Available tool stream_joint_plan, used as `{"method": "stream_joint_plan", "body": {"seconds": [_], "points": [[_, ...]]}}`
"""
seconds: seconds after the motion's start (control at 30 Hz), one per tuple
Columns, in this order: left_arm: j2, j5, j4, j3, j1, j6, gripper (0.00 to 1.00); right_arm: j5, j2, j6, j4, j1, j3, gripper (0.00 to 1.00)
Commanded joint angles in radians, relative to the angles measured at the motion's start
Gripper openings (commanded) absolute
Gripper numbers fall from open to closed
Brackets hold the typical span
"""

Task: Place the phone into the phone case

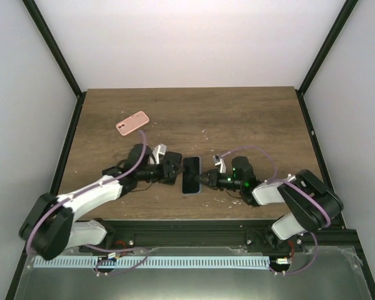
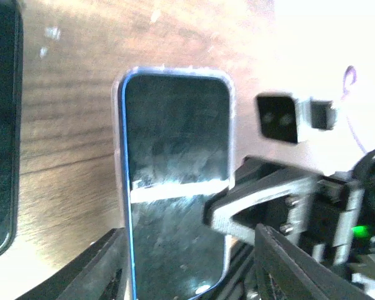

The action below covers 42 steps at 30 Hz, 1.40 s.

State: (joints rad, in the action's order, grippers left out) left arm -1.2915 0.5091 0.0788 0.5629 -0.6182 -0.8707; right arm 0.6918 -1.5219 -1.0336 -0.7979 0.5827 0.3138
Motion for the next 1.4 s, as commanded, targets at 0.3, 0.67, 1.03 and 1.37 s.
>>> {"method": "stream_joint_plan", "body": {"seconds": [0.3,0.67,1.03,1.37], "points": [[0.426,0.143,-0.191,0.077,0.077,0.041,0.81,0.229,0.411,-0.008,-0.034,0.009,0.047,0.06],[0.436,0.361,0.315,-0.039,0.078,-0.223,0.66,0.294,0.490,-0.117,-0.130,0.075,0.085,0.09],[0.451,0.348,0.446,-0.106,0.078,-0.310,0.36,0.259,0.403,-0.244,-0.353,0.123,0.054,0.08],[0.436,0.338,0.368,-0.074,0.077,-0.291,0.00,0.246,0.397,-0.227,-0.313,0.124,0.054,0.23]]}}
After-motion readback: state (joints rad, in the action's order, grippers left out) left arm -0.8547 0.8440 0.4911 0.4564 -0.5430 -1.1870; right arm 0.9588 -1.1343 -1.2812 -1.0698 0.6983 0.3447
